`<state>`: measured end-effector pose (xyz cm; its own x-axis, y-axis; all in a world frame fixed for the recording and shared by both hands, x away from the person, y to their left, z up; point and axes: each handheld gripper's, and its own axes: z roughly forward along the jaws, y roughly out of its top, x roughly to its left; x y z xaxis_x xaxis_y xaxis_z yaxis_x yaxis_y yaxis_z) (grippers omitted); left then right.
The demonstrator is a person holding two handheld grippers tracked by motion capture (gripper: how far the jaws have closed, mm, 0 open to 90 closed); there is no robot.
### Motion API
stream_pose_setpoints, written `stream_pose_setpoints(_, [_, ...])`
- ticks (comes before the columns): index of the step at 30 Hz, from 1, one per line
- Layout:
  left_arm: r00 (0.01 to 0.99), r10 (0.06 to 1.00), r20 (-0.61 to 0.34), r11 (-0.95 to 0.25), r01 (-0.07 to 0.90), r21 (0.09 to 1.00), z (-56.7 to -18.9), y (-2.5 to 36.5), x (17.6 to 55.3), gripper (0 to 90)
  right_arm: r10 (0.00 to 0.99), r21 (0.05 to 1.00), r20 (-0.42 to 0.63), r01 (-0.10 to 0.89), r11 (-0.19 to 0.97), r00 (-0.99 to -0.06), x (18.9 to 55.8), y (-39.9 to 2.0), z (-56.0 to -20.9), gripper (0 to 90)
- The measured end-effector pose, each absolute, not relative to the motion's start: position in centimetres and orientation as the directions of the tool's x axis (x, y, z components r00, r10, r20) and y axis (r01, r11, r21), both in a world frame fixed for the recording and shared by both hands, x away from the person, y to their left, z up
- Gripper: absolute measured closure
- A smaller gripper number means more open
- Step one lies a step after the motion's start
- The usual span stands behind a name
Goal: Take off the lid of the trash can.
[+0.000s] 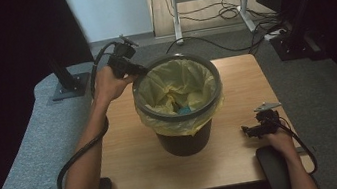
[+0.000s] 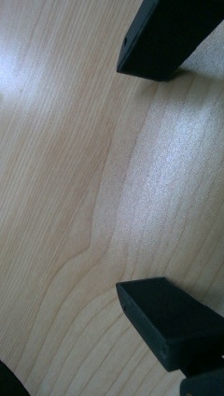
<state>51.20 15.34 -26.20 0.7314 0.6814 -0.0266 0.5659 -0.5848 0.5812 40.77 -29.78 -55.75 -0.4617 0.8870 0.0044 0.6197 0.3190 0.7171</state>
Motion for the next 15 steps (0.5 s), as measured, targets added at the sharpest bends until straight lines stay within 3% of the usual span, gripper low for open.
stream_pose_setpoints(15, [0.687,0.710,-0.155,-0.473,0.628,0.618,-24.6,17.1,51.4,79.2,0.885,0.717,0.005,0.619,0.321,-0.465,40.7,-29.7,-55.8,0.0])
